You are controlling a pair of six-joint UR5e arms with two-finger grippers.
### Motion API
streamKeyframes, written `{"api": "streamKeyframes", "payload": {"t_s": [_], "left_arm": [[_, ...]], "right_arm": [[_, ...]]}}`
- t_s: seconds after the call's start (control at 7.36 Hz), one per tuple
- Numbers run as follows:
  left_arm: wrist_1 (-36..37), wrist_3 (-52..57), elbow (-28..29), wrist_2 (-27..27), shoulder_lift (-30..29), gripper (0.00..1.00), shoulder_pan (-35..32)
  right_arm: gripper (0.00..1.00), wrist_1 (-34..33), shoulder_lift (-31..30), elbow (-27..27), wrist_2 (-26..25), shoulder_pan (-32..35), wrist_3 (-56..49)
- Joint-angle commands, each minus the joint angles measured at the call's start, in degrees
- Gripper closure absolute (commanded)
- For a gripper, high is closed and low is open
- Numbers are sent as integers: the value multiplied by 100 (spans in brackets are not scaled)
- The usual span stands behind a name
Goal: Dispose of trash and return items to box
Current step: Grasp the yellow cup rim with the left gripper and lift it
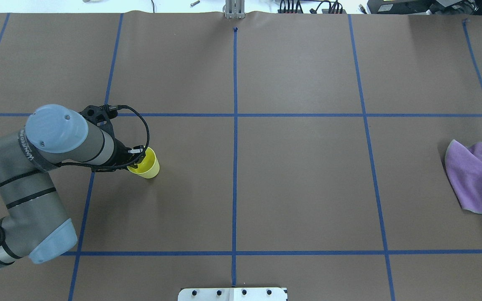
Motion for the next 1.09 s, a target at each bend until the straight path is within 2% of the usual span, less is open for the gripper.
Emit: {"api": "streamKeyframes", "payload": {"t_s": [0.0, 0.14, 0.27, 0.41, 0.68, 0.82, 0.95], "left_arm": [[93, -3, -392, -112, -2, 100, -88], [137, 5, -578, -652, 51, 100, -489], [477, 40, -824, -1188, 51, 100, -928], [1159, 189, -1270, -1290, 43, 100, -1202], [2627, 1956, -1748, -1282, 42, 100, -2009], [2799, 2879, -1723, -1299, 260, 100, -2518], [2722, 3941, -1627, -1317, 723, 100, -3098]], "right_arm": [[0, 7, 0, 0, 0, -2, 2], [0, 7, -9, 0, 0, -2, 2], [0, -2, -9, 0, 0, -2, 2], [0, 7, -9, 0, 0, -2, 2], [0, 16, 0, 0, 0, -37, 2], [0, 16, 0, 0, 0, -63, 10], [0, 16, 0, 0, 0, -81, 11]]}}
